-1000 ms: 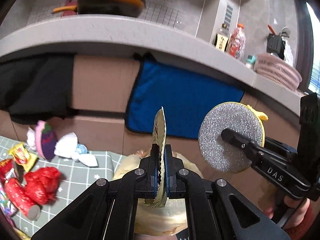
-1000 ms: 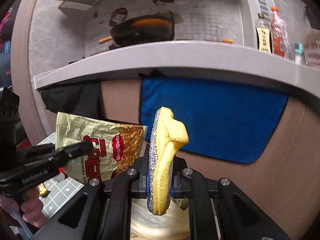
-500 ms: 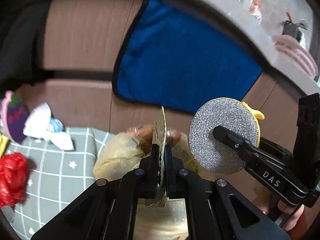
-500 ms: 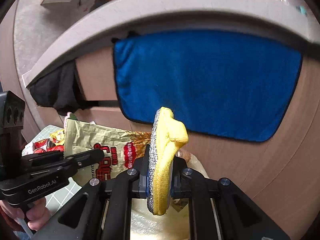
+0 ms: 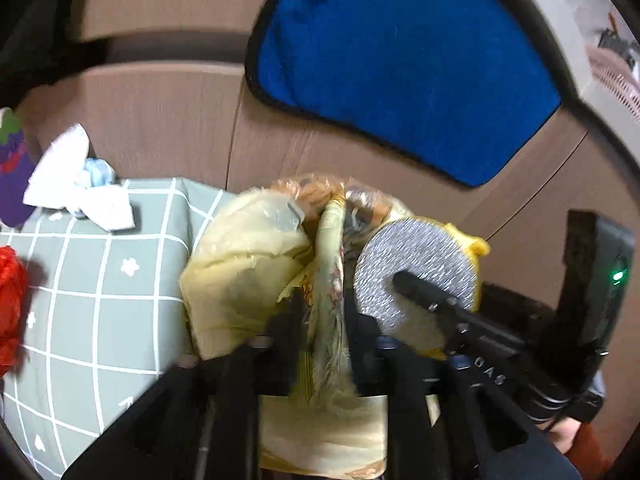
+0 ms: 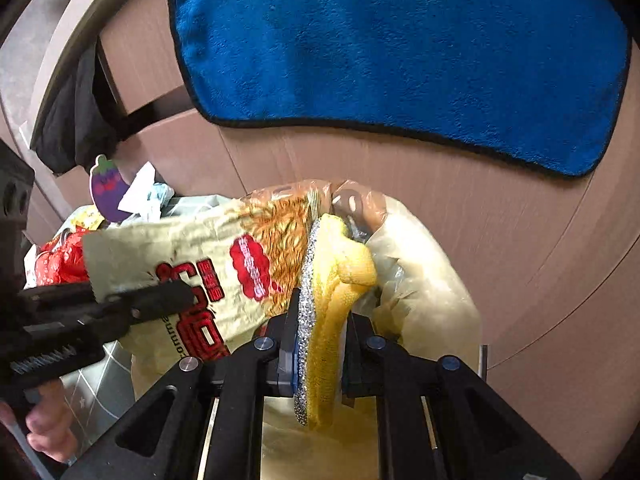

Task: Collect trash
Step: 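Open both tools to drop the wrapper and sponge into the bin, then move both tools back over the table toward the red bag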

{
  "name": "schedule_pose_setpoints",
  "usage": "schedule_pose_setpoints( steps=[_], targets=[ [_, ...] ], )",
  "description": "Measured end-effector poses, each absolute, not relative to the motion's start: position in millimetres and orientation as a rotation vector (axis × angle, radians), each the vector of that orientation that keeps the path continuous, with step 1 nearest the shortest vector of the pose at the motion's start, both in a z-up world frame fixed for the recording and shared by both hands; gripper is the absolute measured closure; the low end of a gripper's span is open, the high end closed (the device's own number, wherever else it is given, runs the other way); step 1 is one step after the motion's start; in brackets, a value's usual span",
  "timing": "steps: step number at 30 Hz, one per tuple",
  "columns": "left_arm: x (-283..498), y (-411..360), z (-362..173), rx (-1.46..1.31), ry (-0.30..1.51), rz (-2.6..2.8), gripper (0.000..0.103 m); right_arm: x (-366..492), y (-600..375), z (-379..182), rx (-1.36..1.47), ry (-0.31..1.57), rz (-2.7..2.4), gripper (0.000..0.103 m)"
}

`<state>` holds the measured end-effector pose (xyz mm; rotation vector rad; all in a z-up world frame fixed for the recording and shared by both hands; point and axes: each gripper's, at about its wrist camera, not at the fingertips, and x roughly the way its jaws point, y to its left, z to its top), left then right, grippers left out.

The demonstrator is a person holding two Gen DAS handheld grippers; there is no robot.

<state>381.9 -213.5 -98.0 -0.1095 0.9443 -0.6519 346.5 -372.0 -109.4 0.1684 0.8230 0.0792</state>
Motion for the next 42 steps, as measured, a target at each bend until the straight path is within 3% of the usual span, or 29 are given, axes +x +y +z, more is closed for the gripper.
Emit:
schedule_pose_setpoints(
  steps=[1,2,4,19,31,36,42],
  targets=[
    [378,-208,-91,-0.126,0.920,-0.661,0.063,344,-371,-107,0.168,0.815,0.084,0.082],
    [375,-204,-85,-0.137,0.903,-0.672,0.062,342,-370,-103,0.166,0.804,0.086,0.068],
    [367,-196,-69,-0.152,0.871,-0.697,0.060,336,-368,-92,0.173,0.764,0.105,0.056],
    [286,-37,15,-0.159,0.582,-0.335,0.060,292,-322,-10,0.116,0.580,0.115,0.056],
    [243,133,21,-0.327,0.524,-0.081,0.060,291,-209,17,0.046,0.563,0.314,0.056],
    [242,166,12,-0.388,0.518,-0.020,0.059,298,-169,12,0.001,0.583,0.362,0.056],
    [258,160,-27,-0.436,0.656,-0.094,0.058,308,-147,-6,-0.011,0.627,0.390,0.056]
  ],
)
